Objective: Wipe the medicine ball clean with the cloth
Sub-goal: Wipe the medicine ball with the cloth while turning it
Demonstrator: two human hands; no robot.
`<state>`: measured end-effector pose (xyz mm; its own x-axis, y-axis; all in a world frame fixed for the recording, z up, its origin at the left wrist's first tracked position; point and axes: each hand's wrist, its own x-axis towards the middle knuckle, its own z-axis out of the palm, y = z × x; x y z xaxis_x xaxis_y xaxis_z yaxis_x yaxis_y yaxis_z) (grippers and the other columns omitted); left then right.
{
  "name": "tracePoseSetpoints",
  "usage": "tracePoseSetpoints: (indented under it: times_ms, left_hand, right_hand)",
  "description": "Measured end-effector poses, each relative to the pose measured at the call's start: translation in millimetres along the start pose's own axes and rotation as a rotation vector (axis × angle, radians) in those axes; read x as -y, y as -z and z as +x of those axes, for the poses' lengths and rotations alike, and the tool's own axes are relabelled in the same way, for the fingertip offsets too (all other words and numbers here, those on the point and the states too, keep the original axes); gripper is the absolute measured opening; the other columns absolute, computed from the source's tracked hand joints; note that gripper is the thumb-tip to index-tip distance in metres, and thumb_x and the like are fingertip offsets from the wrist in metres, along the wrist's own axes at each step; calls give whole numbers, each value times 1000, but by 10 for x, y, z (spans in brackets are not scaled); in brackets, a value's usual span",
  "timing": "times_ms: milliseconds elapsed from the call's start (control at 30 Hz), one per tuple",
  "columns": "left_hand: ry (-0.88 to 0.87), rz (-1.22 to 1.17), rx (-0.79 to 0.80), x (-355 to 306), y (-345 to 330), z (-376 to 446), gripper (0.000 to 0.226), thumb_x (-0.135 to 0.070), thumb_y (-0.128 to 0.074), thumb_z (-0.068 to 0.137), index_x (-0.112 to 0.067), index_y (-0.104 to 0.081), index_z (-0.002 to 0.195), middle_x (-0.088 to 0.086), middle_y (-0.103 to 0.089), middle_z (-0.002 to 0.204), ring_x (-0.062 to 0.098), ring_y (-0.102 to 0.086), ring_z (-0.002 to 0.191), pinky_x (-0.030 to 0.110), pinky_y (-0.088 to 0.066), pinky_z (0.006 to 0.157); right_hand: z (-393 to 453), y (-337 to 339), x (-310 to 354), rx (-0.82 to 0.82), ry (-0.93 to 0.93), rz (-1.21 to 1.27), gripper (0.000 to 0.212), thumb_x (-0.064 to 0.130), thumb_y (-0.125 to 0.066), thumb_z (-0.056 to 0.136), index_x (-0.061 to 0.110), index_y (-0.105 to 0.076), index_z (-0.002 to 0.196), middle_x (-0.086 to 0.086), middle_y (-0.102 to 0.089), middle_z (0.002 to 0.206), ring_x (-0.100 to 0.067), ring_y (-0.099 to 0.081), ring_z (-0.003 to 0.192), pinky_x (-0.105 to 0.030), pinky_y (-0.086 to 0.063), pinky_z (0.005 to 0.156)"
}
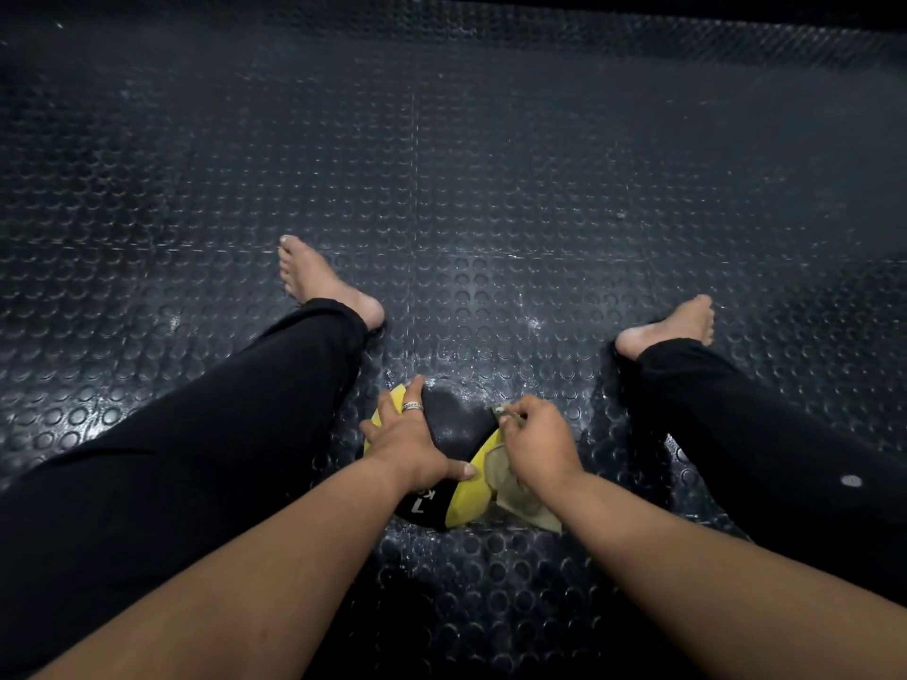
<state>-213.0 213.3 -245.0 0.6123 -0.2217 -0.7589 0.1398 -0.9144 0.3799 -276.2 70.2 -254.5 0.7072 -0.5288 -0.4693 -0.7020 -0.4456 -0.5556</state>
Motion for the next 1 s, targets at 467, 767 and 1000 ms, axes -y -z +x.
tracePoseSetpoints:
  times_ms: [467,767,1000]
  left_hand:
    - [-7,-7,-22,2,-32,-33,134,-43,-89,63,-42,12,152,4,18,161,40,3,147,51,-21,118]
    - [-17,-4,-35,12,-4,-21,131,-43,-88,65,-41,10,152,4,12,160,37,-5,145,48,-24,116]
    - [-9,-3,-17,-26,-42,-22,137,-45,-89,62,-42,15,151,3,19,160,40,6,147,53,-21,118]
  right_hand:
    - [-37,34,34,-15,-31,26,11,16,-53,93,14,-62,89,1,-58,82,-17,-58,80,-22,-37,63]
    - [-218,-64,68,-14,126,7,13,21,-54,93,13,-63,98,5,-49,98,-12,-51,88,-20,-35,74]
    - [0,32,-69,-10,41,-70,15,17,-52,93,9,-63,99,-1,-56,96,-18,-54,88,-21,-37,75]
